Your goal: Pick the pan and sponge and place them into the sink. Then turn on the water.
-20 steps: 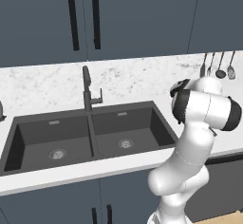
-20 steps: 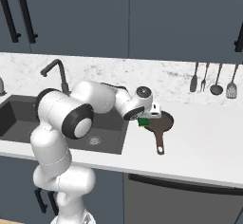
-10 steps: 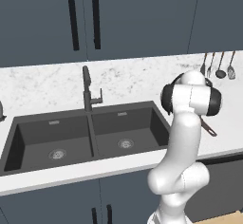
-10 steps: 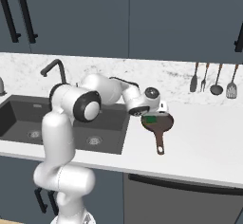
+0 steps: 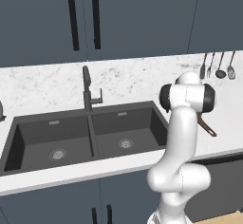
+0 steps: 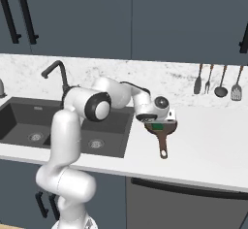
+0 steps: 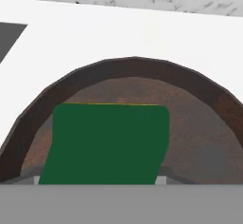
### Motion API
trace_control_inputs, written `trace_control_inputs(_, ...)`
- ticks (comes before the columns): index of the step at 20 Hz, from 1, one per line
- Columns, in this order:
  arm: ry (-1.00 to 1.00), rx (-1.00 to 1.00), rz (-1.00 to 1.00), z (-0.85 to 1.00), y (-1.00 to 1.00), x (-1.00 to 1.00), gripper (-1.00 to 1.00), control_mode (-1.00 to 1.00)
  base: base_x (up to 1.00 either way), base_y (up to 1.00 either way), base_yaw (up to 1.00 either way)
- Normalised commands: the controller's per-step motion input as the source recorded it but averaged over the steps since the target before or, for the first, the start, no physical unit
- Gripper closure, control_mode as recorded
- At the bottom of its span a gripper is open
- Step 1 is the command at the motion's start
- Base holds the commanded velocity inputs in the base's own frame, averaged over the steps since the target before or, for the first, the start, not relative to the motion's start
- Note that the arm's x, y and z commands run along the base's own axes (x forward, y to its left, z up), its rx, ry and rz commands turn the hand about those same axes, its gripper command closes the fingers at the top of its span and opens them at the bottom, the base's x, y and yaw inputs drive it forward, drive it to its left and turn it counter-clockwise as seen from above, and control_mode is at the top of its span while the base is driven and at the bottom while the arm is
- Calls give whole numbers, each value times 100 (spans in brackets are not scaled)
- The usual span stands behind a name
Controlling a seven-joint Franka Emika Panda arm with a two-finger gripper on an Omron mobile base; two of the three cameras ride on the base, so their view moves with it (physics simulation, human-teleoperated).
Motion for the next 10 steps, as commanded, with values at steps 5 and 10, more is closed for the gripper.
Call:
trace_control_inputs(5, 0, 0, 0, -11, -15, 18, 100, -100, 0, 0, 0)
trace_control_inputs(10, 0, 0, 0, -24, -6, 0, -100, -100, 0, 0, 0)
